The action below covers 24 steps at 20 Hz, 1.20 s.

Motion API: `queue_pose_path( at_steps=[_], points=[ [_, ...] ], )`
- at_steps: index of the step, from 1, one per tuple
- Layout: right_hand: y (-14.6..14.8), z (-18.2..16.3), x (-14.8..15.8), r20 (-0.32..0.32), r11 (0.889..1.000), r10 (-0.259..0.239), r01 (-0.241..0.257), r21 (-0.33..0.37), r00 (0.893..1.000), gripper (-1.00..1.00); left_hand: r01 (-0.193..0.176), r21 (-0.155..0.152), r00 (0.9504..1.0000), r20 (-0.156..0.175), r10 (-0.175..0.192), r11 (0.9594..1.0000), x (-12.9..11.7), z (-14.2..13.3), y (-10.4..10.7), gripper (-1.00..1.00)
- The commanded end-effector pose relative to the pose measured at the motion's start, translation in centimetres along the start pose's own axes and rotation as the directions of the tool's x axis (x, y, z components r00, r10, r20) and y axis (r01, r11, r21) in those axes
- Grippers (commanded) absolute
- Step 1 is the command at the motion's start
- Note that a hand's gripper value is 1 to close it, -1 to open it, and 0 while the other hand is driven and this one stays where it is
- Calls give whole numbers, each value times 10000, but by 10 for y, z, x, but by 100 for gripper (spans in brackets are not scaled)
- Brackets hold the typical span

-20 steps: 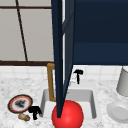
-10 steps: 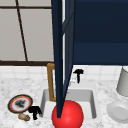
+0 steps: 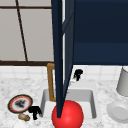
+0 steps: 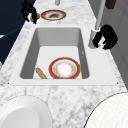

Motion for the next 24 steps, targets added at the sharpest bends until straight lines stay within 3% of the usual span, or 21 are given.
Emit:
queue_pose_path(
  at_steps=[1, 3, 5, 7, 8, 10, 24],
  points=[
    [10, -11, 10, -282, 9996, 267, -264, 81, 9992, 100, 0, 0, 10000, 0, 0, 10000, 0, 0, 0, 0],
    [3, -4, 7, -465, 9991, 421, -419, 36, 9980, 100, 0, 0, 10000, 0, 0, 10000, 0, 0, 0, 0],
    [-11, -10, 14, -923, 9949, 1000, -980, 255, 9907, 100, 0, 0, 10000, 0, 0, 10000, 0, 0, 0, 0],
    [-17, -7, 21, -1031, 9949, 971, -937, 366, 9899, 100, 0, 0, 10000, 0, 0, 10000, 0, 0, 0, 0],
    [-17, -12, 27, -840, 9980, 624, -616, 121, 9945, 100, 0, 0, 10000, 0, 0, 10000, 0, 0, 0, 0],
    [-21, -16, 29, -788, 9988, 486, -487, 9, 9957, 100, 0, 0, 10000, 0, 0, 10000, 0, 0, 0, 0],
    [-23, -17, 33, -1233, 9960, 898, -889, 122, 9883, 100, 0, 0, 10000, 0, 0, 10000, 0, 0, 0, 0]
  ],
)
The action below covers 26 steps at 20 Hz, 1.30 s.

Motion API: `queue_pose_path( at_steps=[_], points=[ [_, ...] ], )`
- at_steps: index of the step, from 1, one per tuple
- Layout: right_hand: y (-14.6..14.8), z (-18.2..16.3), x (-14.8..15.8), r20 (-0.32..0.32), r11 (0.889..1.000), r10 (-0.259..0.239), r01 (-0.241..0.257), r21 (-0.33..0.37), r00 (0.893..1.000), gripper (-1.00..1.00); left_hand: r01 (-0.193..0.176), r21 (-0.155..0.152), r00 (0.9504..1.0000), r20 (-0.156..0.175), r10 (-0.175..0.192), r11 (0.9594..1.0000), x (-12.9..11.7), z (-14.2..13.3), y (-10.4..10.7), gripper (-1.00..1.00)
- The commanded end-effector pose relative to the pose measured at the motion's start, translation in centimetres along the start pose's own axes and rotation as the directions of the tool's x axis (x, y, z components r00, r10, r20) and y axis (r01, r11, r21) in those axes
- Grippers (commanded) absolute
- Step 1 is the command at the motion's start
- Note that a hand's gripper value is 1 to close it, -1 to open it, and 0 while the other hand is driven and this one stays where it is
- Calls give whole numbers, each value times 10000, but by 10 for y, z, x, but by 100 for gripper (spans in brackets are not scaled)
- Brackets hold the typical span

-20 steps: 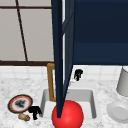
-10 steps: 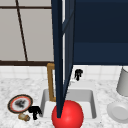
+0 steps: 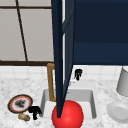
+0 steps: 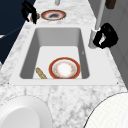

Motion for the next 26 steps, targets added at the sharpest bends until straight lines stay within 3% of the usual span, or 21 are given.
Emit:
queue_pose_path(
  at_steps=[1, 26],
  points=[
    [-22, -13, 23, -90, 9999, 85, -86, -120, 9999, 100, 0, 0, 10000, 0, 0, 10000, 0, 0, 0, 0],
    [-28, -15, 32, -741, 9975, 610, -582, 399, 9954, 100, 0, 0, 10000, 0, 0, 10000, 0, 0, 0, 0]
  ],
)
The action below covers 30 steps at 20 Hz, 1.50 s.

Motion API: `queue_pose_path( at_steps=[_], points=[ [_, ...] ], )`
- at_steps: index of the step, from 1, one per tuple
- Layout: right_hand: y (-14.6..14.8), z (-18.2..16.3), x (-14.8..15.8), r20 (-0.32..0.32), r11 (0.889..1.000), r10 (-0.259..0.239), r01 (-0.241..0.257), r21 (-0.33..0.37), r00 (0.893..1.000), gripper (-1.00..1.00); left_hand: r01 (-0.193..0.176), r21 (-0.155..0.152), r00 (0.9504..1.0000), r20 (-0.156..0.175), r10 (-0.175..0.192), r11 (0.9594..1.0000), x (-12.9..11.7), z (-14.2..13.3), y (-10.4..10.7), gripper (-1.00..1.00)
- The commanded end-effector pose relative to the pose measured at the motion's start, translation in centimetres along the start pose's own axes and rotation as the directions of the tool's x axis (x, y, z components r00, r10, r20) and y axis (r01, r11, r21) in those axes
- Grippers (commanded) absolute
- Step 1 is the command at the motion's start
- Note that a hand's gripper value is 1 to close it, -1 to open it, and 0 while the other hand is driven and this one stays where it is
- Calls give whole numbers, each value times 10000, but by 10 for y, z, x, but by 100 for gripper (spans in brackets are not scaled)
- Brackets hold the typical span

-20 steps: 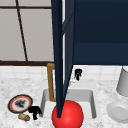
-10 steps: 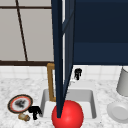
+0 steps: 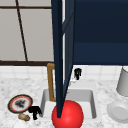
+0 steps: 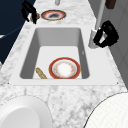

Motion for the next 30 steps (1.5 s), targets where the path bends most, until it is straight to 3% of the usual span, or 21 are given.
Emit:
queue_pose_path(
  at_steps=[1, 14, 15, 16, 17, 22, 25, 30],
  points=[
    [-22, -13, 20, -142, 10000, -27, 27, -10, 9999, 100, 0, 0, 10000, 0, 0, 10000, 0, 0, 0, 0],
    [-14, -11, 23, -593, 9998, 15, -4, 183, 9982, 100, 0, 0, 10000, 0, 0, 10000, 0, 0, 0, 0],
    [2, 5, -2, 172, 9991, 325, -320, -295, 9993, 100, 0, 0, 10000, 0, 0, 10000, 0, 0, 0, 0],
    [-2, 1, 3, -390, 9992, 367, -360, 193, 9986, -100, 0, 0, 10000, 0, 0, 10000, 0, 0, 0, 0],
    [0, 2, 5, -246, 9995, 286, -289, -119, 9993, -100, 0, 0, 10000, 0, 0, 10000, 0, 0, 0, 0],
    [-5, 2, 2, -115, 9988, 476, -475, 114, 9988, -100, 0, 0, 10000, 0, 0, 10000, 0, 0, 0, 0],
    [-19, 18, -9, 89, 9982, 596, -595, -22, 9982, -100, 0, 0, 10000, 0, 0, 10000, 0, 0, 0, 0],
    [-24, 47, -25, 186, 9989, 401, -396, -263, 9990, -100, 0, 0, 10000, 0, 0, 10000, 0, 0, 0, 0]
  ],
)
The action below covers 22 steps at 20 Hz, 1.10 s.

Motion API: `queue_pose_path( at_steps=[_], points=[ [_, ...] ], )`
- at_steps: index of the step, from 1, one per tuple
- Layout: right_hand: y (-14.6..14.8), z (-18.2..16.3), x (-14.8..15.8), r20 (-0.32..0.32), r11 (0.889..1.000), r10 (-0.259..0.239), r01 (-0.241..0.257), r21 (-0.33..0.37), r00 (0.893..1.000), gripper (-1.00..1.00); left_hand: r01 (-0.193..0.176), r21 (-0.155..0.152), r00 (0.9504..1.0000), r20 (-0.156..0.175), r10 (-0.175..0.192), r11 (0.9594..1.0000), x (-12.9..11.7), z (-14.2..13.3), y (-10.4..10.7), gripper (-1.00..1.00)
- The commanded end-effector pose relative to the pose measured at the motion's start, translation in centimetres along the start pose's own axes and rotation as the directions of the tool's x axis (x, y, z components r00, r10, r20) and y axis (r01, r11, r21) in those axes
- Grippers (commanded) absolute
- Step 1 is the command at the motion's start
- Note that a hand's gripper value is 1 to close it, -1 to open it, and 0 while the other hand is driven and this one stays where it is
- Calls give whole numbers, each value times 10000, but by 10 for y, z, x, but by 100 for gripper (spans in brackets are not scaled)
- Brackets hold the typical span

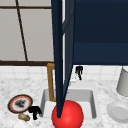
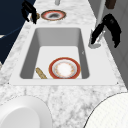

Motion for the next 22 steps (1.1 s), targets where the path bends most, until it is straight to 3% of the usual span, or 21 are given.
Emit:
queue_pose_path(
  at_steps=[1, 4, 7, 13, 18, 22],
  points=[
    [1, 23, -16, 111, 9987, -72, 77, -499, 9999, -100, 0, 0, 10000, 0, 0, 10000, 0, 0, 0, 0],
    [9, 38, -23, 226, 9934, -159, 184, -1135, 9996, -100, 0, 0, 10000, 0, 0, 10000, 0, 0, 0, 0],
    [23, 52, -23, 180, 9788, -34, 71, -2047, 9998, -100, 0, 0, 10000, 0, 0, 10000, 0, 0, 0, 0],
    [50, 86, -23, 166, 9518, 118, -61, -3067, 9998, -100, 0, 0, 10000, 0, 0, 10000, 0, 0, 0, 0],
    [80, 112, -18, 62, 9359, 164, -132, -3519, 9998, -100, 0, 0, 10000, 0, 0, 10000, 0, 0, 0, 0],
    [105, 131, -13, 89, 9328, 155, -112, -3601, 9998, -100, 0, 0, 10000, 0, 0, 10000, 0, 0, 0, 0]
  ],
)
